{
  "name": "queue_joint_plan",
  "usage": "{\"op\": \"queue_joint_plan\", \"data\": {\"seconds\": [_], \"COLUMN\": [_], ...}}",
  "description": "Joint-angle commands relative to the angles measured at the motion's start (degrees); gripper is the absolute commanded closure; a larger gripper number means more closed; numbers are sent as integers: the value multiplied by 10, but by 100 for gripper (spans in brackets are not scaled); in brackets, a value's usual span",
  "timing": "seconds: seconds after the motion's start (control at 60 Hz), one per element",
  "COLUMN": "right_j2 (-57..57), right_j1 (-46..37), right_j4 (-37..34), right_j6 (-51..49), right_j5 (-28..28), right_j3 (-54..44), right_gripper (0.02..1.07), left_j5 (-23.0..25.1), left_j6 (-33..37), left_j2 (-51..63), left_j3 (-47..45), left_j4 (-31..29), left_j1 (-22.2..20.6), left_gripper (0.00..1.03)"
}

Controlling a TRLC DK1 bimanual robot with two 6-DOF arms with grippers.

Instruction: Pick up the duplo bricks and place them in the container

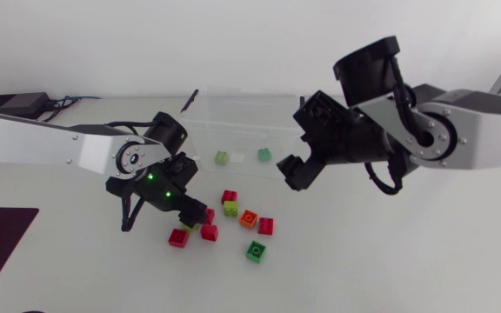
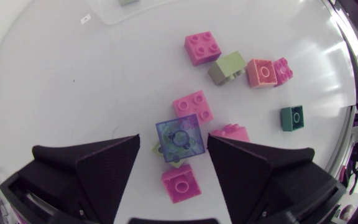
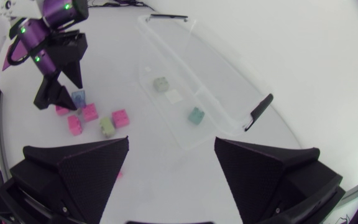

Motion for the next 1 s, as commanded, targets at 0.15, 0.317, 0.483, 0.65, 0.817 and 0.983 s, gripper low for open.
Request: {"op": "queue_joint_plan", "data": {"seconds": [0.15, 0.317, 0.483, 0.65, 0.817, 0.983], "right_j2": [-9, 28, 68, 115, 163, 208], "right_j1": [22, 36, 37, 38, 38, 38], "right_j4": [36, 48, 47, 39, 38, 40], "right_j6": [-19, -35, -51, -78, -94, -101], "right_j5": [-18, -40, -62, -74, -76, -76], "right_j3": [-99, -125, -113, -92, -65, -41], "right_gripper": [7, 7, 7, 7, 7, 10], "left_j5": [1, 1, 0, 0, 1, 9], "left_j6": [-19, -19, -17, -14, -11, -12], "left_j2": [30, 28, 8, -69, -137, -183], "left_j3": [24, 7, 2, 11, 36, 69], "left_j4": [6, 10, 11, 8, 1, 12], "left_j1": [-9, -27, -31, -18, 0, 9], "left_gripper": [67, 72, 74, 74, 74, 74]}}
